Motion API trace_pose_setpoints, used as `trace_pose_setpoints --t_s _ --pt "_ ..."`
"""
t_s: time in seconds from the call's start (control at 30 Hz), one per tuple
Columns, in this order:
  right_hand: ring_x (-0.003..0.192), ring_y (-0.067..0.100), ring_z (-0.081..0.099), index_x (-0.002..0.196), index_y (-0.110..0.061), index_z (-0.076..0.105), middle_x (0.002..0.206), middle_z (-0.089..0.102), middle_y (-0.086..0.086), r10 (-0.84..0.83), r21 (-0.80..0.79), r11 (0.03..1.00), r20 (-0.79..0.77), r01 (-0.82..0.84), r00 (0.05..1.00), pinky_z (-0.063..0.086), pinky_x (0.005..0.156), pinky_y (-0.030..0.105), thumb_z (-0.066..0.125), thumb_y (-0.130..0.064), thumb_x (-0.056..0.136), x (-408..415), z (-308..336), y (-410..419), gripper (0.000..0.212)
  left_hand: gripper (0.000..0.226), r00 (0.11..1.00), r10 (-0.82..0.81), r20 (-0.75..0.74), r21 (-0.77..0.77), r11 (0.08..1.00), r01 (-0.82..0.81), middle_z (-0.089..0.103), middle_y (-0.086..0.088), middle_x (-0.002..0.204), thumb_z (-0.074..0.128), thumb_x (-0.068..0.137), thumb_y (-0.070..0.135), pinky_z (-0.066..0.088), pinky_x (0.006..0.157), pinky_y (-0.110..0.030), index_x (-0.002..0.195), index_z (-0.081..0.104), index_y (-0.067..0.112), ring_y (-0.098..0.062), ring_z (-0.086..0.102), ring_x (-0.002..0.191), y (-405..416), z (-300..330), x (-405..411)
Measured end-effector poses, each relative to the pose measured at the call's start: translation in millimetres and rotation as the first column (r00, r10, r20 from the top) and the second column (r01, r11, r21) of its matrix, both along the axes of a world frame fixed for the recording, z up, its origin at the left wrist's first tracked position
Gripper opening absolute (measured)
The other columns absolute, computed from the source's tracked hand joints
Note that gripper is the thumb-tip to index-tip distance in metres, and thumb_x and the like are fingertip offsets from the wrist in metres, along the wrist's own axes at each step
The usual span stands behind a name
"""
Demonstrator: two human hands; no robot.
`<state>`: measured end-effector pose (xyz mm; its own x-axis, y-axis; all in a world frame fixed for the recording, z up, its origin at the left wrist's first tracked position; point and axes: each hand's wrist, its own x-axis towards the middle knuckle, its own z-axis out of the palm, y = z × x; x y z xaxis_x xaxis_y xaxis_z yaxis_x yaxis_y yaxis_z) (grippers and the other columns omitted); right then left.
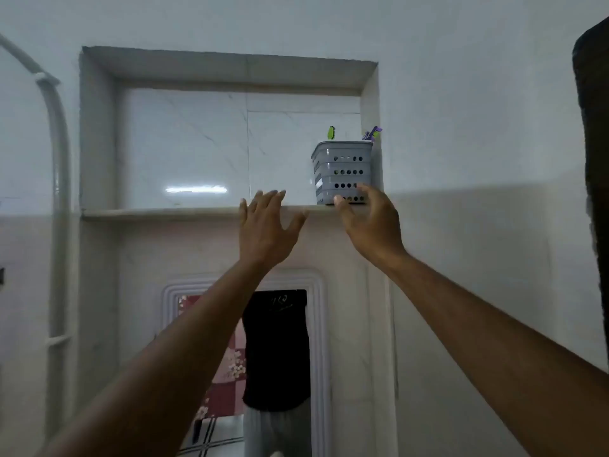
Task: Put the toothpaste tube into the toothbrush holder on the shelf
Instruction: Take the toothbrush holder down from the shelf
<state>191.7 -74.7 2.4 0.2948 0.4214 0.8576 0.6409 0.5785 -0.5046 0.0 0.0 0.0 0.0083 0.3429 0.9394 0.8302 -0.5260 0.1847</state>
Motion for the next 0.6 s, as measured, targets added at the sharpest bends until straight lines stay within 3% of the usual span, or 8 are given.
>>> trace_pose_setpoints --t_s 0.1,0.2,0.37,0.6 --pt "0.152 0.028 0.040 0.160 -0.016 0.046 0.165 0.047 0.006 -0.125 0.030 0.992 0.013 0.125 0.992 0.039 0.119 0.038 0.072 -0.056 0.100 0 9 22 0.076 0.066 0.998 0.034 0.060 0.123 0.992 -0.041 0.070 0.006 0.137 0.053 0.096 0.076 0.006 0.133 -0.044 0.137 0.070 0.027 -0.020 0.044 0.150 18 -6 2" --pt "0.149 0.030 0.038 0.164 -0.012 0.035 0.164 0.041 0.009 -0.181 0.045 0.983 0.028 0.180 0.983 0.045 0.119 0.045 0.077 -0.058 0.094 -5 23 41 0.093 0.061 0.994 0.018 0.109 0.197 0.980 -0.039 0.073 0.009 0.127 0.055 0.096 0.076 0.010 0.133 -0.043 0.129 0.074 0.030 -0.016 0.052 0.140 30 -11 6" --pt "0.149 0.037 0.048 0.167 -0.007 0.026 0.163 0.046 0.014 -0.209 0.026 0.977 -0.032 0.209 0.978 0.047 0.120 0.054 0.084 -0.070 0.074 -10 37 64 0.126 0.061 0.991 0.027 0.131 0.195 0.979 -0.052 0.074 0.010 0.128 0.056 0.094 0.078 0.015 0.131 -0.042 0.125 0.077 0.030 -0.014 0.056 0.136 29 -8 6" --pt "0.142 0.034 0.053 0.165 -0.009 0.029 0.158 0.049 0.011 -0.152 0.063 0.986 -0.076 0.157 0.985 0.053 0.113 0.052 0.090 -0.065 0.069 -4 34 61 0.127 0.063 0.987 0.026 0.157 0.116 0.992 -0.045 0.071 0.008 0.136 0.054 0.095 0.077 0.007 0.133 -0.042 0.129 0.074 0.027 -0.016 0.049 0.143 15 -6 12"
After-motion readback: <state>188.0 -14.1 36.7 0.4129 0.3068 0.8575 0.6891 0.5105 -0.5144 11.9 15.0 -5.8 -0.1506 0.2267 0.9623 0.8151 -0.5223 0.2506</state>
